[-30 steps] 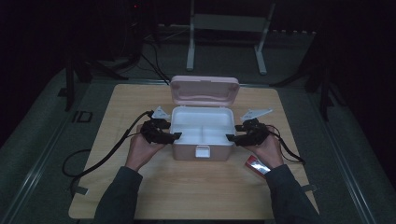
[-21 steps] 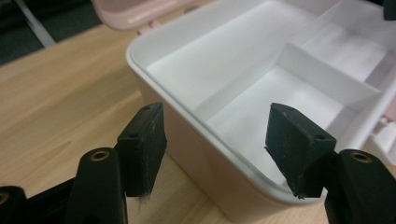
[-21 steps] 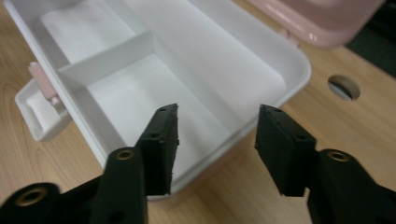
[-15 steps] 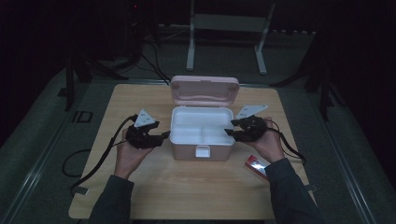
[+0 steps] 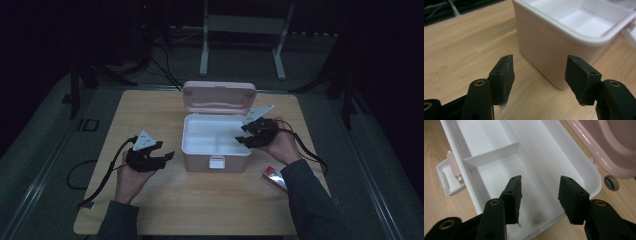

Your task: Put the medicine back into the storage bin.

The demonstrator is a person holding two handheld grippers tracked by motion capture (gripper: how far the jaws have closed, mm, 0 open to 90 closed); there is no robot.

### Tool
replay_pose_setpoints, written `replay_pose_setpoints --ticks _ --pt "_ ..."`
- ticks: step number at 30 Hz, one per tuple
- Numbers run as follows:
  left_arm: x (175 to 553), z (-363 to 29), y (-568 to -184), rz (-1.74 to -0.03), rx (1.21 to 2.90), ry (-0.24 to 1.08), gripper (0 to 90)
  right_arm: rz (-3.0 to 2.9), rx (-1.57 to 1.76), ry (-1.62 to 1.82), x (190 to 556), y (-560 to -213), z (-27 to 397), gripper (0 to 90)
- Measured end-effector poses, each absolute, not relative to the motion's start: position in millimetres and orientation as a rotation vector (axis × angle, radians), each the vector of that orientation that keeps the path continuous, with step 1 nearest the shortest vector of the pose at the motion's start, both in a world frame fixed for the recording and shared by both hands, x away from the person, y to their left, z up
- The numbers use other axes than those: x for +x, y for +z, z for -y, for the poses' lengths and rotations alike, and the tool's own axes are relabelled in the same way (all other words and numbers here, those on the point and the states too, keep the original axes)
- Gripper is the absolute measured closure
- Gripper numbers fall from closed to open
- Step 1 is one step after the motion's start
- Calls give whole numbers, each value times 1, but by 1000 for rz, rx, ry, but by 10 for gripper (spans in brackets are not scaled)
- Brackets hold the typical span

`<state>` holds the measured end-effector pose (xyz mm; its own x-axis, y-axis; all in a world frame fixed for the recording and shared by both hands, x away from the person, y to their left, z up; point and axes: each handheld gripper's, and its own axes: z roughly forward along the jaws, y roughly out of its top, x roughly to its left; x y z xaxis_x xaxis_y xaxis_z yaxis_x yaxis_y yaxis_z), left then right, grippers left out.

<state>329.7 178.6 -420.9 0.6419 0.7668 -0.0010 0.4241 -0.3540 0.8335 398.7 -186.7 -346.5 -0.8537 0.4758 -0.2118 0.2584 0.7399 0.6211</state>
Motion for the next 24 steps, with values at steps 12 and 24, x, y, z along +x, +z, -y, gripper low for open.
replay_pose_setpoints --ticks 12,24 --pt "333 -171 -451 -941 2027 432 409 -2685 440 772 419 -335 168 634" --pt "331 -165 -453 -922 2048 403 410 -2847 190 470 432 -331 130 673"
